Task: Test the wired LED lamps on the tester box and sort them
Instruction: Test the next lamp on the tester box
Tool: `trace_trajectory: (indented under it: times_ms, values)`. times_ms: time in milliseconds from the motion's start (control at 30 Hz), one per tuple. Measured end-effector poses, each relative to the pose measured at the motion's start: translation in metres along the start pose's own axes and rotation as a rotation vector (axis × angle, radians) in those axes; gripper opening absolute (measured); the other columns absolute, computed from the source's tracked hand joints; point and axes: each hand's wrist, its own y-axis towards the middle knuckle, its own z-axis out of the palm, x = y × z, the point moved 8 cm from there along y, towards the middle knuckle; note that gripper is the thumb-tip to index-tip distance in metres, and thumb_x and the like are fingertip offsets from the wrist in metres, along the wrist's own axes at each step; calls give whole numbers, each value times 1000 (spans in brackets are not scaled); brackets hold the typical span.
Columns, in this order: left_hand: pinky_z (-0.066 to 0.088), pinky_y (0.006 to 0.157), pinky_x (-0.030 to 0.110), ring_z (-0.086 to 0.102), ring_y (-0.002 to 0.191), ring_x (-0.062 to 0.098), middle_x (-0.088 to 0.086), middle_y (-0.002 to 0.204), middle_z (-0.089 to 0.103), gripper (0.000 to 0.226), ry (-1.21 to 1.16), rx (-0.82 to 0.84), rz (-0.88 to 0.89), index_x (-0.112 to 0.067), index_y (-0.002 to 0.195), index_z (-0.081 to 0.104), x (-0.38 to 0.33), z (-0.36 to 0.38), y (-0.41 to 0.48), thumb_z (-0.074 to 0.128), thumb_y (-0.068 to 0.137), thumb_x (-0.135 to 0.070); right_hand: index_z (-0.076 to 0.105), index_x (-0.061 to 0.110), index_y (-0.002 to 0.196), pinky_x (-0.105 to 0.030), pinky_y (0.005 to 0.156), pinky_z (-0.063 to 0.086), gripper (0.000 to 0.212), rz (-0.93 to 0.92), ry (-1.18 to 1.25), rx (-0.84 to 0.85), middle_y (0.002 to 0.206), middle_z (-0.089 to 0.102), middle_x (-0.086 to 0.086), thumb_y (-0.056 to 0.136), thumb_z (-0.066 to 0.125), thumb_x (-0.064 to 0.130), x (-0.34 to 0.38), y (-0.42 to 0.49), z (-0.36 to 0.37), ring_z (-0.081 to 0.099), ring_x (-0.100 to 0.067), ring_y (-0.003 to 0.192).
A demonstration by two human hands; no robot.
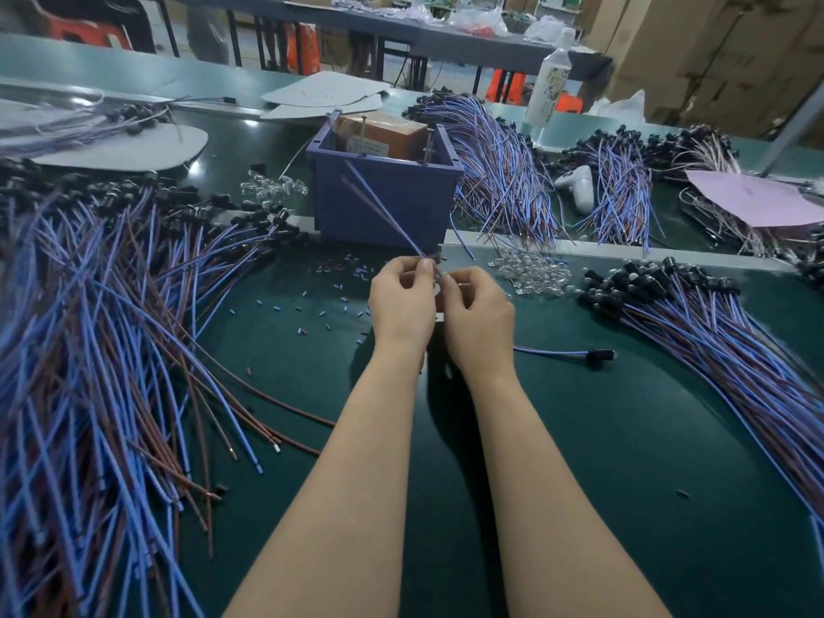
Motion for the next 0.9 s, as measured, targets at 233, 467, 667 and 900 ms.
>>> trace_trajectory:
  times_ms: [233, 467, 667, 900]
  values:
    - [50, 77, 35, 54, 62, 11, -4, 71, 66, 12, 16, -115, 116, -14, 87, 55, -14, -12, -2, 47, 97, -14, 50, 15, 89, -16, 70, 43, 9, 23, 92, -186, 71, 62, 6, 96, 46, 11, -2, 0, -17, 61, -12, 72]
    - [48, 74, 37, 51, 59, 8, -2, 69, 63, 12, -1, -79, 41, -8, 93, 57, -7, -12, 0, 46, 98, -11, 50, 14, 93, -32, 78, 45, 5, 53, -6, -130, 81, 69, -7, 95, 46, 12, -6, -2, -10, 62, -25, 84]
    - [47, 71, 32, 51, 58, 7, 0, 70, 64, 13, 26, -31, 32, -7, 95, 59, -6, -9, 3, 47, 97, -12, 53, 10, 97, -41, 82, 48, 9, 93, -18, -124, 84, 69, -10, 95, 45, 13, -10, -1, -10, 61, -28, 87]
    - [46, 76, 35, 51, 61, 10, 4, 75, 66, 14, 52, -12, 47, -8, 97, 60, -6, -7, 4, 47, 97, -13, 50, 15, 92, -35, 77, 47, 5, 114, -19, -129, 81, 69, -8, 94, 46, 14, -13, 0, -9, 61, -26, 86]
